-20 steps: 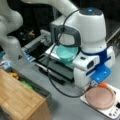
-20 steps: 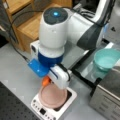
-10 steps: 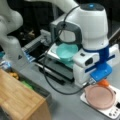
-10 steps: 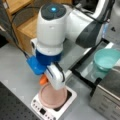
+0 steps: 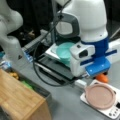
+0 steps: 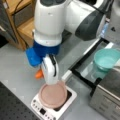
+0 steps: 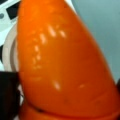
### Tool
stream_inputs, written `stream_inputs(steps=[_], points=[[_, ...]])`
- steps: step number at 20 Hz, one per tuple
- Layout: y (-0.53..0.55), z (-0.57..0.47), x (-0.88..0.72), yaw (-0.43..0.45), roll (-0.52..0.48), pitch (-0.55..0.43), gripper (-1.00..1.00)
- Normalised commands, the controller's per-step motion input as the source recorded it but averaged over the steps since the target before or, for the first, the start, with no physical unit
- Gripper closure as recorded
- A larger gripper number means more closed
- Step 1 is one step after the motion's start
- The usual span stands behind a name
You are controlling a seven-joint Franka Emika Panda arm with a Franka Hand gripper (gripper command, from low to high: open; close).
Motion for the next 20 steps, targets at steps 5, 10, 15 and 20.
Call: stream_inputs(steps=[5, 10, 15, 20], points=[[0.03, 0.12, 0.00, -0.414, 0.182, 0.172, 1.00], [0.10, 0.09, -0.07, -0.493, 0.243, 0.202, 1.00], [0.03, 0.11, -0.09, -0.353, 0.151, 0.177, 1.00], [0.02, 0.07, -0.17, -0.365, 0.106, 0.144, 1.00]])
